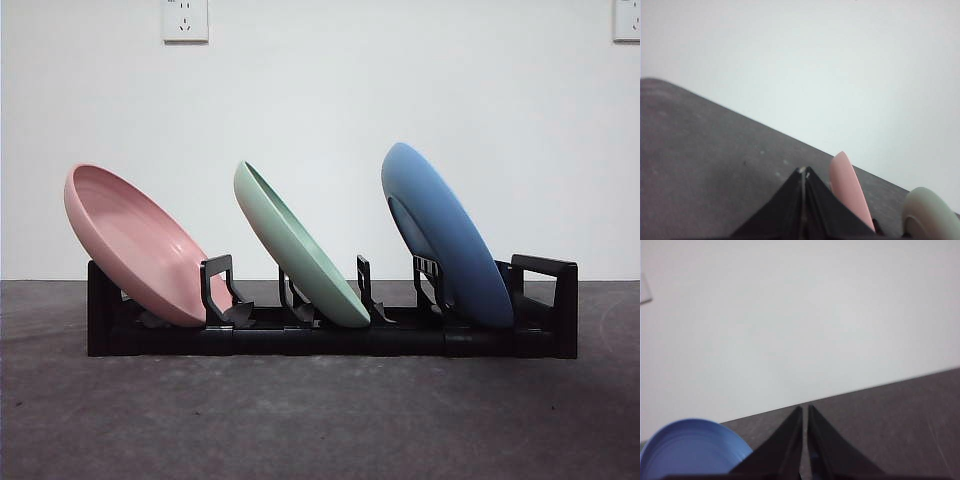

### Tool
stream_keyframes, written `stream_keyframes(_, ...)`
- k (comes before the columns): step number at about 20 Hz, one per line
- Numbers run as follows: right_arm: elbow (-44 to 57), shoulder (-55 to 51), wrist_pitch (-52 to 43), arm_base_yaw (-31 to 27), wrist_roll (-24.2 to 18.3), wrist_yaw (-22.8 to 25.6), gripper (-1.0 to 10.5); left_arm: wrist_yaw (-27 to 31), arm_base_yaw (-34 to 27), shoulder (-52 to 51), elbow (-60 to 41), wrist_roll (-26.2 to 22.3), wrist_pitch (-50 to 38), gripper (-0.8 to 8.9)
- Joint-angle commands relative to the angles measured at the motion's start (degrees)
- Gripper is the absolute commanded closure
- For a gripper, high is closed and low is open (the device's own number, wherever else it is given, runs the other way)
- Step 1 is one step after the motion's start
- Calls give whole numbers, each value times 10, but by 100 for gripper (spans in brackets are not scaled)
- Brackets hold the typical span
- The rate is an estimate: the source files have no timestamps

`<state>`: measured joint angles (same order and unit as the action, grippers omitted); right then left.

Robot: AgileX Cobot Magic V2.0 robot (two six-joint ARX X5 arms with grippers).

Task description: Place the plate

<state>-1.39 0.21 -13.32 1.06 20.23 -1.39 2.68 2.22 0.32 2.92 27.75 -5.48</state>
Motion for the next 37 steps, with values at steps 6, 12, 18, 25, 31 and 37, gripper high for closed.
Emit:
stream_keyframes(6, -114, 45, 140, -1, 65, -6, 932, -15, 0, 36, 155, 52, 180, 803)
stream_keyframes(12, -227, 136, 240, -1, 12, -69, 932, -78, 0, 118, 282, -30, 297, 803)
stream_keyframes(18, -328, 244, 341, -1, -42, -139, 932, -100, 0, 211, 390, -95, 414, 803)
stream_keyframes(25, -431, 350, 481, 6, -90, -188, 932, -102, 0, 320, 484, -171, 572, 803)
stream_keyframes(31, -507, 426, 589, 32, -179, -180, 932, -103, 1, 412, 546, -266, 690, 803)
stream_keyframes(37, -522, 457, 618, 61, -228, -172, 707, -102, 2, 440, 557, -284, 697, 508)
